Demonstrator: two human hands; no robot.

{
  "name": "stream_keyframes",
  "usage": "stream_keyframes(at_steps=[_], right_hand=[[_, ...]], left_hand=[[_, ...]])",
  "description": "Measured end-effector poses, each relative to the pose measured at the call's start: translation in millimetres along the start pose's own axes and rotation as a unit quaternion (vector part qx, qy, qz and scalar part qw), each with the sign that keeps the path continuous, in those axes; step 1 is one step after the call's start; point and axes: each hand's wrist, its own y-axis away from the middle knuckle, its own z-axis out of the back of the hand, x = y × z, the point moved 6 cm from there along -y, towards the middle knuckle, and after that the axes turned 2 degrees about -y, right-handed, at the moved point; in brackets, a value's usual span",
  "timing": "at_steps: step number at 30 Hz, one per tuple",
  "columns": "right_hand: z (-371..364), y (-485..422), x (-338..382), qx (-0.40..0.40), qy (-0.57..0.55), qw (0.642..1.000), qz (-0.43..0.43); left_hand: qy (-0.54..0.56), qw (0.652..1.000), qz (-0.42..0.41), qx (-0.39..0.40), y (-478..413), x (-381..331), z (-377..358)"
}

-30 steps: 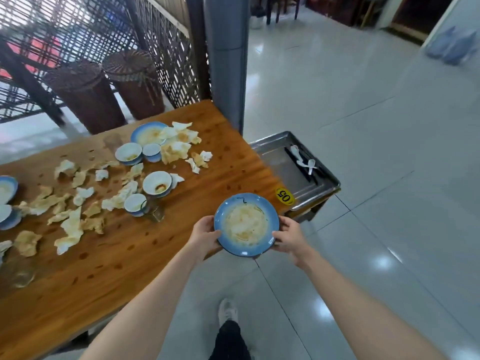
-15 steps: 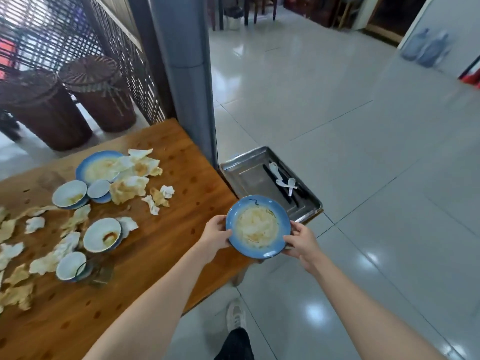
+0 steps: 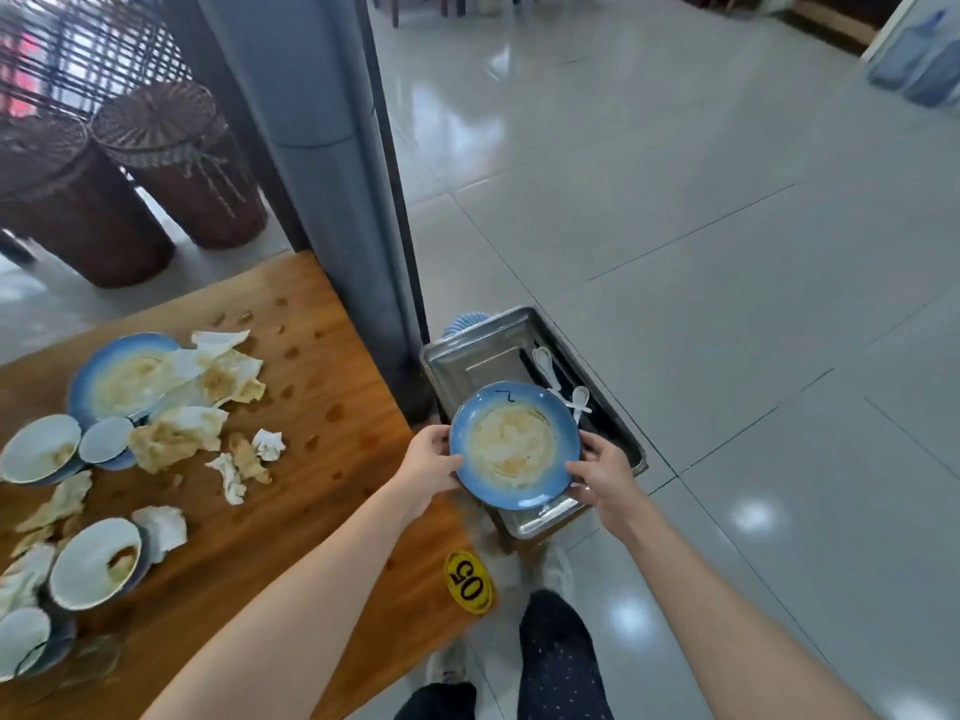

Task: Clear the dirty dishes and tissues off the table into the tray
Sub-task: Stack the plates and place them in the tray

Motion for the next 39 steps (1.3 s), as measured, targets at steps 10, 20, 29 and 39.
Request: stream_keyframes(at_steps=[10, 20, 29, 39], right_hand=[[0.0, -128.1, 51.7, 0.099, 0.041, 0.993, -0.051], [-8.6, -235.0, 19.4, 0.090, 0.078, 0.982, -0.145], [-6.2, -310.5, -36.6, 0.100, 0.167, 0.965, -0.177], [-1.8, -352.7, -80.7, 0.106, 0.186, 0.957, -0.194]], left_hand=[[0.065, 0.991, 0.090, -0.076, -88.2, -23.2, -38.9], [0.124, 0.972, 0.169, -0.103, -178.2, 11.0, -63.9], [0.122, 0.960, 0.243, -0.062, -241.9, 60.1, -86.6], [0.089, 0.958, 0.271, -0.020, -281.8, 92.3, -103.1]])
